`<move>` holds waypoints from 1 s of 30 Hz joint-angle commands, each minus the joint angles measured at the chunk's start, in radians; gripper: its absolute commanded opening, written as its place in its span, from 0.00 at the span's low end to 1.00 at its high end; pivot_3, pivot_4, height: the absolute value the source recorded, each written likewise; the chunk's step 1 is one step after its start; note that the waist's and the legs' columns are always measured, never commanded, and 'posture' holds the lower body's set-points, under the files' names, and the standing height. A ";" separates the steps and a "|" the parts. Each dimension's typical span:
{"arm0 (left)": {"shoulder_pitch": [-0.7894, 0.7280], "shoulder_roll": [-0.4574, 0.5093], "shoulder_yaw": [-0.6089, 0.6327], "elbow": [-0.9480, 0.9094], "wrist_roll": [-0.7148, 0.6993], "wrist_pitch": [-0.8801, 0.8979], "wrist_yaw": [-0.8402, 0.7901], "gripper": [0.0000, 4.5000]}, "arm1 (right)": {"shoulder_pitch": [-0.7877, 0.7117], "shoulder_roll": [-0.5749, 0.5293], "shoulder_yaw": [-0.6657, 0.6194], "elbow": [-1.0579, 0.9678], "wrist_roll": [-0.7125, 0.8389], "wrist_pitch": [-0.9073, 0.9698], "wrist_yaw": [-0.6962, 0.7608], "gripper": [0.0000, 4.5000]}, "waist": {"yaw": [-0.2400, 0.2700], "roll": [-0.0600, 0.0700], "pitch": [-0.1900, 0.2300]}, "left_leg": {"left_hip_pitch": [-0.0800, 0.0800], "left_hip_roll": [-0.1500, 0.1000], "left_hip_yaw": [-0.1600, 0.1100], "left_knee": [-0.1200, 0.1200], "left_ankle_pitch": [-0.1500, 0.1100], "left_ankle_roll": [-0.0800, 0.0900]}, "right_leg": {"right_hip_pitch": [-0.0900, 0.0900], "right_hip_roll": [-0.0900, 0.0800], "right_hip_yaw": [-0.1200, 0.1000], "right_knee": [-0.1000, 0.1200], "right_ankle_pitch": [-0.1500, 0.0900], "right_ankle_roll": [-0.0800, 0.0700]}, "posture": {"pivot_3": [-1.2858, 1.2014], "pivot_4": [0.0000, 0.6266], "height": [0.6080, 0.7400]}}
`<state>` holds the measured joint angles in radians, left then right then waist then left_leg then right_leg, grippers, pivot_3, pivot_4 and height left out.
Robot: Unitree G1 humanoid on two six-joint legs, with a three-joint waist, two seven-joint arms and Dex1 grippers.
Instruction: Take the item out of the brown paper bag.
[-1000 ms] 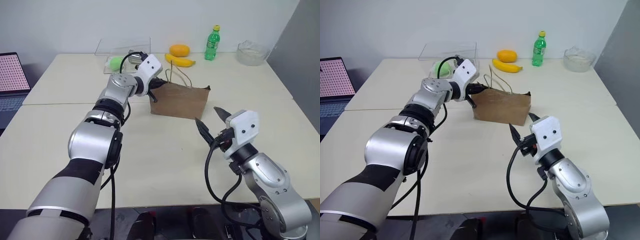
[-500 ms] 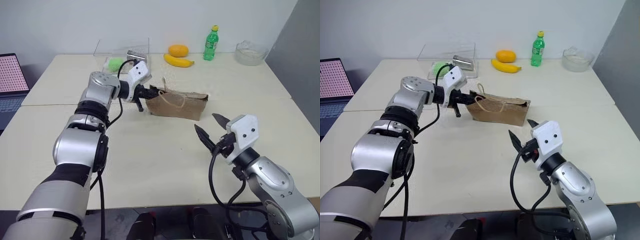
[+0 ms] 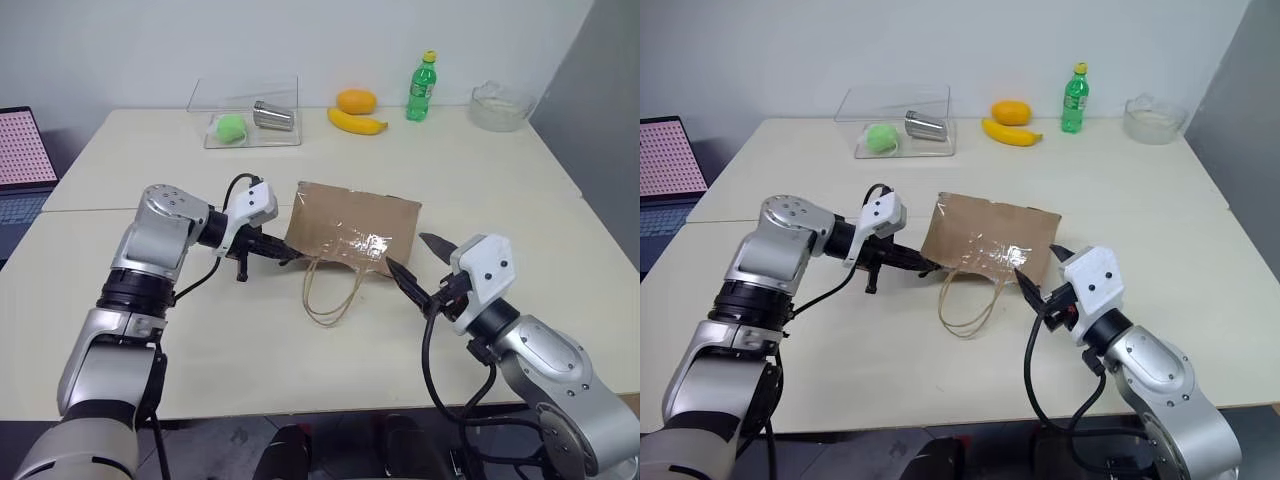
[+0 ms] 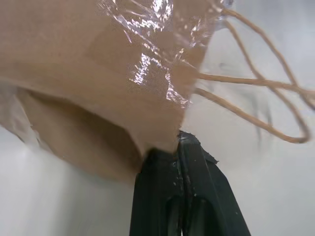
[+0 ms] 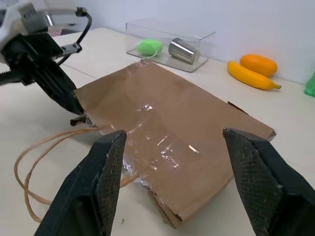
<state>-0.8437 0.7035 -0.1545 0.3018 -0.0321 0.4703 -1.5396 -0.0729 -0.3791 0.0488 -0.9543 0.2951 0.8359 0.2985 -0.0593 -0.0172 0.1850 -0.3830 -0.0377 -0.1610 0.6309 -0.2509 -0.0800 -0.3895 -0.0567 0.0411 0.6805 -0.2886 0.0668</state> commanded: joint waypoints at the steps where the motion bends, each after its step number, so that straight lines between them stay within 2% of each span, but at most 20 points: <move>1: 0.029 0.153 -0.003 -0.177 -0.191 -0.009 -0.074 0.00 | 0.021 -0.033 -0.028 -0.047 0.019 -0.024 0.028 0.74 | -0.002 0.000 0.000 | 0.000 0.000 0.000 0.000 0.000 0.000 | 0.000 0.000 0.000 0.000 0.000 0.000 | 0.52 0.24 1.00; 3: 0.060 0.272 -0.051 -0.242 -0.283 -0.065 -0.075 0.00 | 0.037 -0.054 -0.033 -0.052 0.025 -0.033 0.044 0.74 | -0.007 0.000 0.000 | 0.000 0.001 0.001 -0.001 0.000 0.000 | -0.001 0.000 0.001 0.000 0.000 0.000 | 0.52 0.24 1.00; 5: 0.090 0.337 -0.078 -0.254 -0.262 -0.190 -0.075 0.00 | 0.054 -0.073 -0.032 -0.052 0.029 -0.046 0.062 0.74 | -0.005 0.001 0.000 | 0.001 0.002 0.001 -0.002 0.000 0.000 | -0.001 0.001 0.001 0.000 -0.001 -0.001 | 0.52 0.24 1.00; 8: 0.139 0.313 -0.060 -0.247 -0.214 -0.362 -0.072 0.00 | 0.070 -0.102 -0.014 -0.048 0.053 -0.068 0.108 0.74 | 0.003 0.001 -0.001 | 0.002 0.002 0.001 -0.001 0.000 0.000 | 0.001 0.001 0.000 0.000 -0.001 -0.001 | 0.52 0.24 1.00; 11: 0.184 0.204 -0.041 -0.239 -0.203 -0.488 0.010 0.14 | 0.075 -0.123 0.000 -0.043 0.088 -0.063 0.143 0.74 | 0.016 0.000 0.000 | 0.001 0.001 0.001 0.000 0.000 0.000 | 0.002 0.000 0.000 0.000 -0.001 -0.001 | 0.52 0.24 1.00; 14: 0.229 0.111 -0.042 -0.197 -0.148 -0.691 0.079 0.33 | 0.083 -0.141 0.007 -0.044 0.108 -0.051 0.157 0.74 | 0.018 -0.001 -0.001 | 0.001 0.001 0.001 0.001 0.000 0.000 | 0.002 0.000 0.000 0.000 -0.001 -0.001 | 0.52 0.24 1.00; 18: 0.264 0.041 -0.060 -0.103 -0.102 -0.908 0.104 0.60 | 0.103 -0.159 0.016 -0.054 0.126 -0.030 0.155 0.74 | 0.018 -0.001 -0.001 | 0.001 0.002 0.001 0.000 0.000 0.000 | 0.001 0.001 0.000 0.000 0.000 -0.001 | 0.52 0.24 1.00; 24: 0.224 -0.032 -0.108 0.066 -0.016 -1.116 0.150 0.60 | 0.155 -0.175 0.025 -0.088 0.146 -0.007 0.135 0.74 | 0.021 -0.001 -0.001 | 0.001 0.001 0.001 0.001 0.000 0.000 | 0.001 0.001 0.000 0.000 0.000 -0.001 | 0.52 0.24 1.00; 30: 0.192 -0.110 -0.133 0.151 0.033 -1.191 0.233 0.60 | 0.173 -0.188 0.026 -0.091 0.151 -0.007 0.125 0.74 | 0.024 -0.001 -0.001 | 0.001 0.001 0.001 0.001 0.000 0.000 | 0.002 0.001 0.000 0.000 0.000 -0.001 | 0.52 0.24 1.00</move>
<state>-0.6345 0.6052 -0.2785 0.4479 -0.0115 -0.6930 -1.3367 0.0997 -0.5636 0.0789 -0.9595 0.4336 0.8380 0.4304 -0.0354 -0.0183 0.1839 -0.3820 -0.0367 -0.1601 0.6319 -0.2509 -0.0798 -0.3879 -0.0560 0.0409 0.6801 -0.2890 0.0658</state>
